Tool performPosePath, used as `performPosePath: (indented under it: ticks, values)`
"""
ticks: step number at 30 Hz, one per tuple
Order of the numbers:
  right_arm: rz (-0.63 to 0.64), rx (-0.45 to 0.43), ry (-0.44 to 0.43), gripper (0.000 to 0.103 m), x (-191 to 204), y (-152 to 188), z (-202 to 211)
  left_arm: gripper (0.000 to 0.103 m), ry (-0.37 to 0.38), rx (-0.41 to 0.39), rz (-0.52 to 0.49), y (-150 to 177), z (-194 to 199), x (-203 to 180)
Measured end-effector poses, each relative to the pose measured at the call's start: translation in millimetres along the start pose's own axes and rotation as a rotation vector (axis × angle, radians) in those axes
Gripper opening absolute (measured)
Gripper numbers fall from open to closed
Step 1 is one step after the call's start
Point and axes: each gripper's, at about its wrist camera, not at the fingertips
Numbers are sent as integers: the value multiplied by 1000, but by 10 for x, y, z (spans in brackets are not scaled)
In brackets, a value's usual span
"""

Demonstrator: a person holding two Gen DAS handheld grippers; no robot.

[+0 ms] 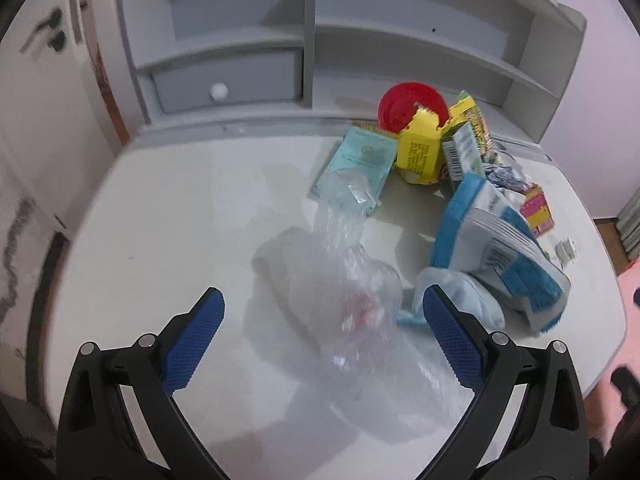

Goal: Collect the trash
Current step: 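Grasp the clear plastic bag with the left tool while the right tool grasps the blue-white snack bag, then carry both bags over the black bin and open both tools to drop them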

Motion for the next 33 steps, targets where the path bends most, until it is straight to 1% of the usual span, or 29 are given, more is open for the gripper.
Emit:
performPosePath:
  ticks: [1, 2, 3, 4, 5, 6, 8, 11, 15, 17, 19, 20, 21, 23, 25, 27, 29, 31, 33]
  values:
    - [-1, 6, -9, 97, -7, -8, -35, 87, 6, 6, -1, -8, -50, -11]
    - [-3, 13, -16, 97, -16, -21, -73, 75, 11, 11, 1, -21, -89, -16]
    - [-4, 19, -25, 97, -24, -38, -112, 43, 26, 26, 7, -32, -137, -10]
    - [-4, 27, -35, 96, -29, -70, -165, 35, 53, 55, 19, -42, -180, 10]
    - [-2, 34, -39, 93, -28, -100, -214, 32, 90, 59, 41, -46, -173, 48]
    - [2, 42, -42, 91, -23, -135, -265, 29, 100, 45, 41, -48, -131, 63]
    - [14, 55, -58, 89, -8, -219, -380, 27, 88, 2, 30, -53, 0, 101]
    - [42, 75, -63, 85, 34, -344, -540, 27, 95, -49, 48, -79, 232, 213]
    - [93, 117, -44, 84, 105, -476, -786, 27, 91, -109, 55, -84, 505, 317]
    - [108, 143, -19, 82, 116, -512, -941, 26, 98, -129, 51, -80, 604, 333]
    - [111, 167, -17, 55, 114, -515, -1043, 26, 98, -144, 42, -68, 681, 320]
    - [108, 177, -33, 38, 117, -519, -1068, 26, 95, -149, 38, -71, 697, 318]
    - [105, 171, -32, 36, 118, -532, -1057, 26, 93, -158, 33, -72, 737, 307]
    - [112, 122, -29, 32, 145, -566, -922, 26, 96, -170, 30, -71, 791, 309]
    - [101, 67, -50, 30, 139, -601, -742, 26, 97, -191, 24, -97, 881, 264]
    - [80, 2, -61, 30, 79, -627, -491, 26, 104, -215, 12, -134, 977, 161]
    - [59, -44, -52, 30, -31, -639, -270, 26, 124, -239, -8, -165, 1072, 7]
    - [14, -98, -14, 30, -240, -572, -2, 26, 158, -261, -49, -207, 1151, -282]
    - [-49, -137, 26, 30, -505, -467, 259, 26, 218, -272, -98, -225, 1195, -646]
Point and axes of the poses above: each gripper's, at about its wrist camera, not at the fingertips, and z roughly against the way its jaws point, x to its left, y to its underside, and after that the axes turned 11 degrees about -y, right-handed
